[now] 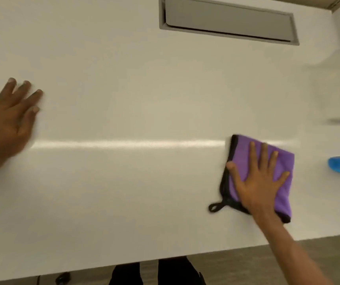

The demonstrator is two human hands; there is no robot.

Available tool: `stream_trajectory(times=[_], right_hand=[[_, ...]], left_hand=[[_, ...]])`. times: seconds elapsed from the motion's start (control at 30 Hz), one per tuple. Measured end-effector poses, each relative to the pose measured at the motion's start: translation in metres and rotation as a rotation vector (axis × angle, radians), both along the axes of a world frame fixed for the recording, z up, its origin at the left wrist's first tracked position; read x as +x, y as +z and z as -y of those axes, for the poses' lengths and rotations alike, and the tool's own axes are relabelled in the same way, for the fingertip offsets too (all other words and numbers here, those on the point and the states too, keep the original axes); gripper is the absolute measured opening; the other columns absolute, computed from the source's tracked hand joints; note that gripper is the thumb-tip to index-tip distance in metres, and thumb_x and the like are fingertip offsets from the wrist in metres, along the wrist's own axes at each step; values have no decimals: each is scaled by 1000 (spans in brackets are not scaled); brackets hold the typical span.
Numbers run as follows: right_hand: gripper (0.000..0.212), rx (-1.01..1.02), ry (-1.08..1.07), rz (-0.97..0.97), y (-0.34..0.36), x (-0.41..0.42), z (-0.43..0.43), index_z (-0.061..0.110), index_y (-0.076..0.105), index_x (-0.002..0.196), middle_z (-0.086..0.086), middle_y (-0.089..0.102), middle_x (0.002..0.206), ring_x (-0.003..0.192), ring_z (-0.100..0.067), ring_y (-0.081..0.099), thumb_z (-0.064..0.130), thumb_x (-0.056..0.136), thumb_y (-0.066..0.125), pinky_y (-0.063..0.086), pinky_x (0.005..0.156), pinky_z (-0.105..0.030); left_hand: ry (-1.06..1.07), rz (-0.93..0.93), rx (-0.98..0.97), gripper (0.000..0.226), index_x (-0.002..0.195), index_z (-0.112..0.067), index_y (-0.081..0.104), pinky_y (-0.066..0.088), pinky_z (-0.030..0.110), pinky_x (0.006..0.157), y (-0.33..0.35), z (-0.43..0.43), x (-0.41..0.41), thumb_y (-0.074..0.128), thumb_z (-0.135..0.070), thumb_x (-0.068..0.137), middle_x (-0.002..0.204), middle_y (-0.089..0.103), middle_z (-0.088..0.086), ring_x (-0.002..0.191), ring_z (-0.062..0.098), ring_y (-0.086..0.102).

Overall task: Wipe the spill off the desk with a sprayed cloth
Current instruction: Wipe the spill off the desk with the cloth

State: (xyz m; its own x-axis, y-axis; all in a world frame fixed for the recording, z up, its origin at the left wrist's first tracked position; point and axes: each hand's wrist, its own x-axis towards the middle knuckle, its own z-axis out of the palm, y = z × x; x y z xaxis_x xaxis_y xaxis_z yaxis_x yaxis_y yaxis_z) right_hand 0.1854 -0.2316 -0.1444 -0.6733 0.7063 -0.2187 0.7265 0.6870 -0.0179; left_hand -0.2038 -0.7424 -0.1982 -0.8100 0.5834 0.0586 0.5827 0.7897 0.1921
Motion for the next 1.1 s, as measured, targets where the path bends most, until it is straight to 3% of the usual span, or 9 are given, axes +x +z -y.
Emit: stream_trajectory(times=[0.13, 0.27, 0.37, 0.53, 0.73, 0.83, 0.9, 1.0, 1.1], right_hand=[[101, 16, -30, -85, -2, -86, -75, 35, 8, 166, -4, 10, 176, 162, -37, 8, 92, 84, -2, 9, 116, -82], [105, -5, 78, -128, 0, -192, -74, 33, 4, 167, -5, 6, 176, 162, -38, 5, 92, 80, -6, 6, 118, -80], [95, -12, 335, -130, 0, -228, -14, 34, 8, 166, -3, 7, 176, 162, -36, 5, 88, 88, 5, 6, 120, -77], [88, -120, 896, -246, -12, -173, 138, 34, 22, 165, -1, 16, 175, 163, -34, 5, 84, 93, 28, 2, 120, -75], [75, -183, 1255, -203, -16, -221, 220, 34, 16, 166, 0, 12, 176, 163, -33, 2, 71, 102, 25, 2, 120, -74], [69, -148, 1290, -181, -14, -283, 243, 37, 15, 166, 1, 13, 176, 163, -31, 4, 68, 104, 24, 3, 121, -73], [68, -135, 1240, -179, -12, -328, 256, 37, 16, 166, 1, 13, 176, 163, -31, 5, 67, 104, 22, 3, 120, -74], [70, -120, 1130, -166, -11, -386, 261, 38, 15, 166, 1, 11, 176, 163, -31, 2, 70, 103, 20, -1, 120, -76], [76, -126, 981, -152, -9, -436, 244, 37, 13, 166, 1, 9, 176, 163, -32, 1, 75, 100, 17, -2, 120, -76]], left_hand=[[47, -1, 106, 56, 152, 2, 46, 21, 65, 125, 3, -19, 15, 25, -29, 111, 166, 33, 20, 157, 38, 28], [145, 31, 126, 47, 152, 0, 45, 17, 57, 128, 21, -36, 31, 33, -21, 112, 165, 37, 21, 156, 39, 30], [192, 8, 130, 55, 155, -6, 40, 12, 40, 122, 34, -54, 37, 26, -33, 109, 164, 40, 17, 155, 37, 28], [185, 0, 200, 58, 161, -10, 32, 9, 51, 131, 36, -67, 53, 25, -34, 109, 169, 34, 10, 161, 28, 21], [297, 3, 398, 57, 167, -20, 13, -3, 34, 132, 35, -63, 57, 15, -37, 113, 175, 17, -5, 163, 15, 9], [409, 25, 529, 59, 167, -18, 9, -7, 28, 131, 34, -58, 56, 10, -42, 113, 175, 13, -6, 163, 13, 5], [444, 44, 555, 62, 167, -15, 9, -6, 36, 132, 35, -57, 55, 11, -44, 112, 176, 13, -3, 163, 14, 5], [416, 37, 436, 65, 166, -11, 11, 1, 46, 133, 35, -60, 52, 13, -45, 111, 176, 15, 2, 163, 16, 5], [377, -1, 311, 66, 166, -10, 14, 4, 44, 133, 31, -59, 50, 13, -47, 111, 175, 16, 3, 163, 18, 6]])
